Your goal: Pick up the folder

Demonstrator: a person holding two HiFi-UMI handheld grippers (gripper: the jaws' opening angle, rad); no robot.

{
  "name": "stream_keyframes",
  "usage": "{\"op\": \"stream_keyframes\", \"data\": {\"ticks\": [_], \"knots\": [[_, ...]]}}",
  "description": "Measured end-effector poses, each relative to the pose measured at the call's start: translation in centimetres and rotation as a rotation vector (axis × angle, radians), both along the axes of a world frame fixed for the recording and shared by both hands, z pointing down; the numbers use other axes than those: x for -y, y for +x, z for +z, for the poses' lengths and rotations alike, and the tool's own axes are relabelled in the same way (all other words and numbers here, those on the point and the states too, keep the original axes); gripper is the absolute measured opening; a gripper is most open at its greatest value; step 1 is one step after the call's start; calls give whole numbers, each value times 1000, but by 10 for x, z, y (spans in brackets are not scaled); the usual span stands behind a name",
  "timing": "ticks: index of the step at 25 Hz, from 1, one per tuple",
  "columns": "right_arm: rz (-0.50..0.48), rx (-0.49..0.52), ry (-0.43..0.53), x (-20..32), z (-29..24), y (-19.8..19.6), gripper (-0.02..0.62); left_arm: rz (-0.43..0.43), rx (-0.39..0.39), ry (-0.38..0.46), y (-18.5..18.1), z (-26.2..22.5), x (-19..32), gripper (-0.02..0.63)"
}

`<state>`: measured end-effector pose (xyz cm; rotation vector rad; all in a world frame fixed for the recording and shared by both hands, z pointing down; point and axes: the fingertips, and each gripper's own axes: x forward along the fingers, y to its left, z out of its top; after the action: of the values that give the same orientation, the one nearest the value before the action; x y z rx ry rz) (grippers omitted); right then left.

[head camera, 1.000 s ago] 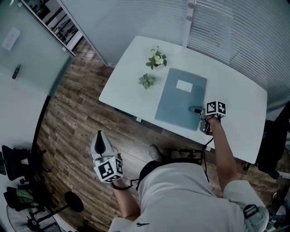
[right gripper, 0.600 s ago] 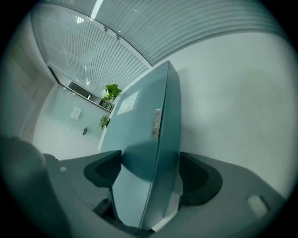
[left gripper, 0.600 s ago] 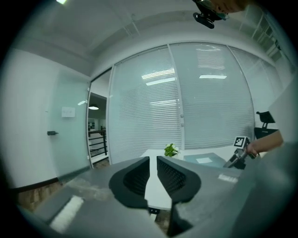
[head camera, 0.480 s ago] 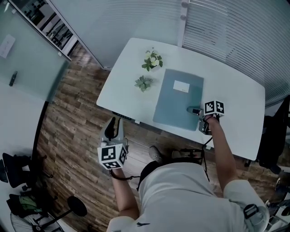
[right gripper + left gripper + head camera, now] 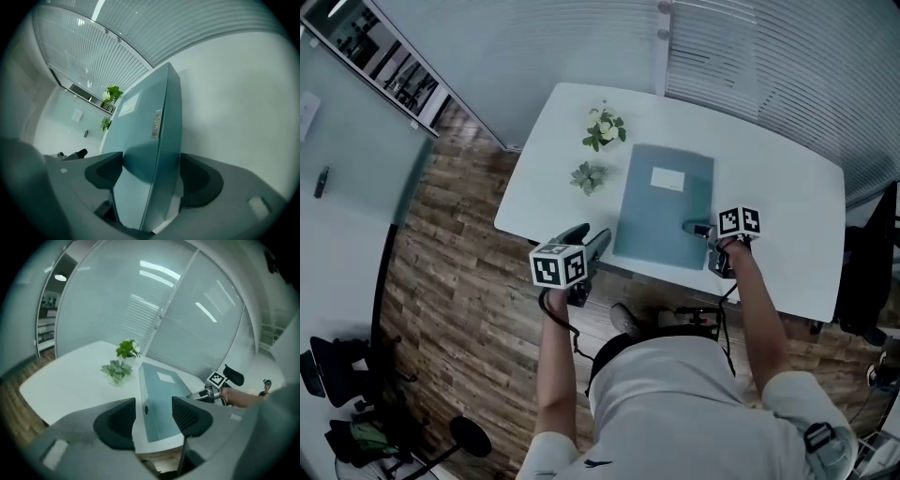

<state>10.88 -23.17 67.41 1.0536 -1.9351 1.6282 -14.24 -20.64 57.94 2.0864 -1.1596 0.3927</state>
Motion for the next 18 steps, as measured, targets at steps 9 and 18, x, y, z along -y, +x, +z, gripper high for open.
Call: {"op": "stream_keyframes", "data": {"ticks": [9,18], "knots": [[6,5,3,-1,0,0,383,54,-140,-269,47,73,37,256],[6,12,8,-1,-1,1,376,30,-316,-327,63,82,46,262]]}}
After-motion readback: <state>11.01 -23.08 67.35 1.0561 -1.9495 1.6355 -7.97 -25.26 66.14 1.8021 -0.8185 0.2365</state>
